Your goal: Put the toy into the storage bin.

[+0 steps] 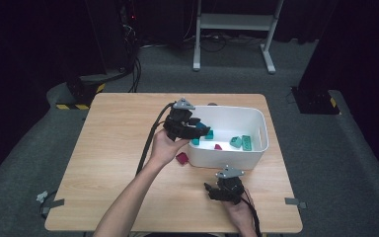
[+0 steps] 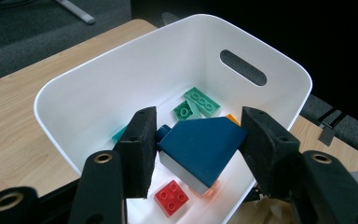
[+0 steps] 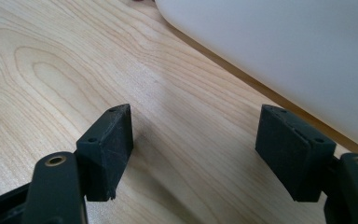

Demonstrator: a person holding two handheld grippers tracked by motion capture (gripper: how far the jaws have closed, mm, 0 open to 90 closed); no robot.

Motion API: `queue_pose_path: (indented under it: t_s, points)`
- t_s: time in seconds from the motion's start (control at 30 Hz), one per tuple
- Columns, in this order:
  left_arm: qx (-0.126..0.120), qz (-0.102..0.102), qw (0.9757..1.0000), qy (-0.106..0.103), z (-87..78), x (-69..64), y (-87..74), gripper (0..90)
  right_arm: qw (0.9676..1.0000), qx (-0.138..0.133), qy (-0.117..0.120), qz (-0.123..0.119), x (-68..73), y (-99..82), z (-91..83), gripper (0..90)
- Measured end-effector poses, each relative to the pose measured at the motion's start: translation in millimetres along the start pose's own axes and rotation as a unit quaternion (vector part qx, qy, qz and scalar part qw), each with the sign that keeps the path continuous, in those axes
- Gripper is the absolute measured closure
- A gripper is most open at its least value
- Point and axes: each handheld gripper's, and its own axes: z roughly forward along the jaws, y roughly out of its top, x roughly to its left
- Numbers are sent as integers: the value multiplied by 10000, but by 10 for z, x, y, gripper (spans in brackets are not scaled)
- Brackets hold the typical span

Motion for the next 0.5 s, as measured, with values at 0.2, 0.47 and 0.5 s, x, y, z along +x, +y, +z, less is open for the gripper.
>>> queue_pose_path:
  t_s: [0.2,0.47,0.5]
  points:
    - [45,-2,10000,-5,42,-15,4,472,10000,1,-1,2,0,0,0,275]
    - [73,24,10000,20,102,-35,9,472,10000,1,-1,-1,0,0,0,275]
    - [79,47,10000,23,110,-38,10,472,10000,1,-2,0,0,0,0,275]
